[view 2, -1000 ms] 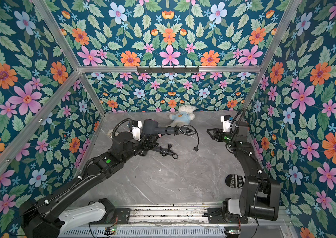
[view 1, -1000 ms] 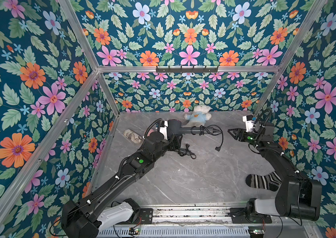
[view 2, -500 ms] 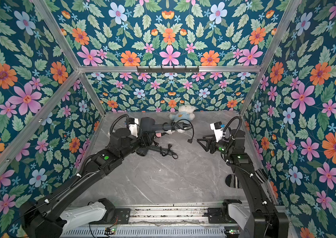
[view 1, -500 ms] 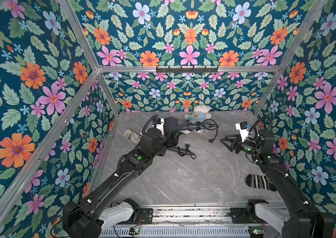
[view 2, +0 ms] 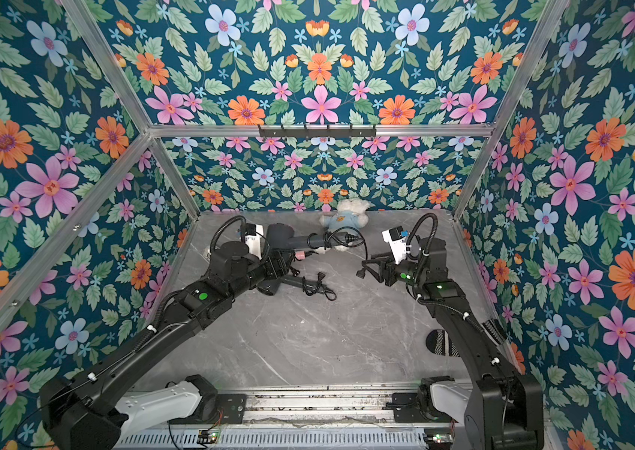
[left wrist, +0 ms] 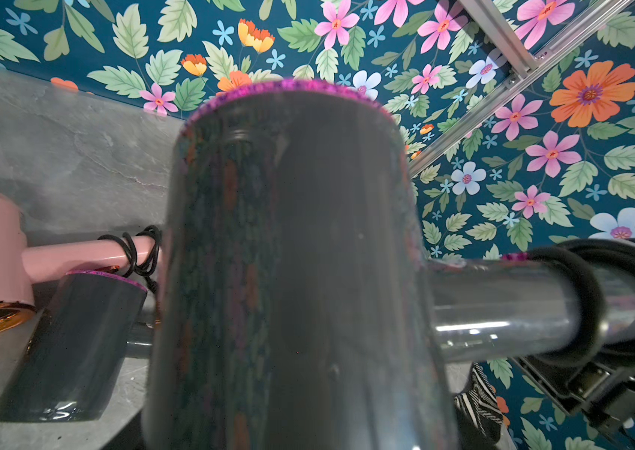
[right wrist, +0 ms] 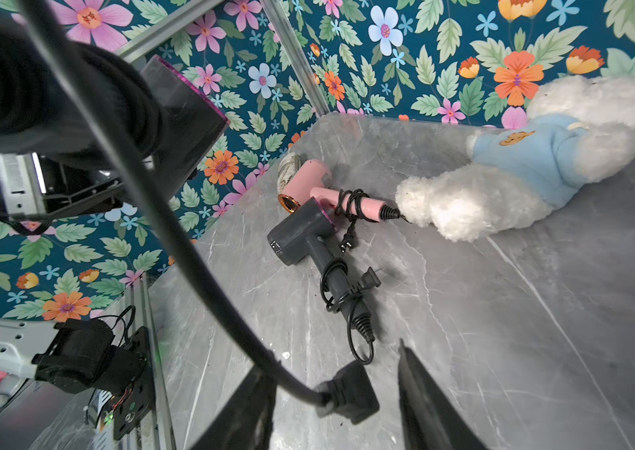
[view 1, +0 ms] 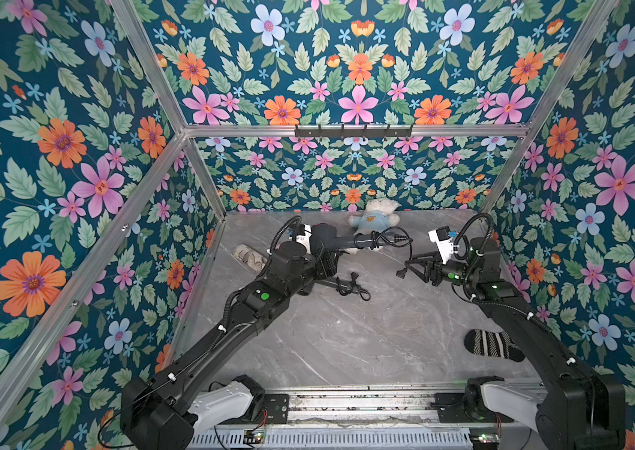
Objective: Wrap the cord around the hair dryer
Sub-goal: Wrap the power cord around the hair dryer.
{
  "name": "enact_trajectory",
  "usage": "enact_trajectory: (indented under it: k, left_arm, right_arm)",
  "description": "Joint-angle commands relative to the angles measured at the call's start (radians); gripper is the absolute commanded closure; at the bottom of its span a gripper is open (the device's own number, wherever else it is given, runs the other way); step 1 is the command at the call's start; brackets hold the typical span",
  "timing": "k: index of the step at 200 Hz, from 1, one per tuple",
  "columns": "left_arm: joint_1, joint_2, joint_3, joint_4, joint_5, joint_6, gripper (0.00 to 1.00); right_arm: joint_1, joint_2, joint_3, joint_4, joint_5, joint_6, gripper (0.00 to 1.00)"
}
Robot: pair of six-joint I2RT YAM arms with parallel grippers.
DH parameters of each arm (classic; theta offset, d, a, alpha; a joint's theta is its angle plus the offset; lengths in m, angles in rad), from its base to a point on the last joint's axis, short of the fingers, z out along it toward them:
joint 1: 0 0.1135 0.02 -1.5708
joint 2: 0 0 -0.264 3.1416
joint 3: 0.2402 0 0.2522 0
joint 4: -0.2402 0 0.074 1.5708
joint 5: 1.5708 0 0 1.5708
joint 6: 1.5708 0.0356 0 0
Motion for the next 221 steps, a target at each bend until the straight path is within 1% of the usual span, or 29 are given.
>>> enact_trajectory:
  k: [1,25,39,46,72,92,96,102,106,110,112,114,131,156,164,177,193,212,221]
  left_arm:
    - [0.000,0.000,0.008,0.069,0.014,-0.016,1.00]
    - [0.001,0.003,0.002,0.073,0.018,-0.019,1.00]
    - [0.001,0.007,0.002,0.074,0.018,-0.020,1.00]
    - [0.002,0.010,0.002,0.075,0.019,-0.020,1.00]
    - [0.005,0.018,0.000,0.078,0.025,-0.022,1.00]
    - [0.006,0.022,-0.003,0.083,0.029,-0.026,1.00]
    - [0.007,0.024,-0.004,0.084,0.031,-0.026,1.00]
    - [0.007,0.024,-0.004,0.085,0.033,-0.027,1.00]
    - [0.008,0.023,-0.005,0.086,0.033,-0.027,1.00]
    - [0.009,0.024,-0.006,0.086,0.035,-0.027,1.00]
    - [0.010,0.024,-0.006,0.087,0.035,-0.028,1.00]
    - [0.009,0.025,-0.007,0.087,0.035,-0.029,1.00]
    - [0.012,0.024,-0.010,0.088,0.039,-0.029,1.00]
    - [0.015,0.034,-0.013,0.075,0.063,-0.016,1.00]
    - [0.015,0.045,-0.010,0.062,0.096,-0.001,1.00]
    - [0.016,0.077,-0.001,0.035,0.182,0.043,1.00]
    - [0.010,0.110,-0.008,0.025,0.261,0.084,1.00]
    - [0.001,0.144,-0.025,0.053,0.326,0.110,1.00]
    - [-0.006,0.164,-0.026,0.064,0.332,0.116,1.00]
  right_arm:
    - [0.008,0.019,0.011,0.051,-0.010,0.010,0.53]
    - [0.016,0.029,0.010,0.079,-0.016,0.023,0.61]
    - [0.020,0.038,0.018,0.080,-0.032,0.024,0.73]
    - [0.020,0.041,0.021,0.073,-0.037,0.021,0.77]
    - [0.020,0.039,0.023,0.055,-0.033,0.010,0.79]
    - [0.021,0.037,0.034,0.027,-0.031,-0.003,0.83]
    - [0.020,0.036,0.036,0.025,-0.028,-0.005,0.87]
    - [0.020,0.035,0.038,0.019,-0.025,-0.007,0.89]
    - [0.020,0.033,0.041,0.013,-0.025,-0.009,0.93]
    - [0.020,0.034,0.045,0.005,-0.025,-0.013,0.95]
    - [0.020,0.032,0.047,0.002,-0.023,-0.015,0.98]
    - [0.020,0.033,0.048,0.001,-0.023,-0.016,1.00]
    - [0.020,0.031,0.069,-0.041,-0.011,-0.029,1.00]
    - [0.021,0.018,0.134,-0.176,0.049,-0.077,1.00]
    - [0.022,0.018,0.166,-0.230,0.074,-0.095,1.00]
    - [0.021,0.028,0.229,-0.306,0.105,-0.124,1.00]
    - [0.022,0.067,0.313,-0.399,0.131,-0.159,1.00]
    - [0.022,0.128,0.385,-0.471,0.135,-0.186,1.00]
    - [0.024,0.144,0.404,-0.487,0.135,-0.192,1.00]
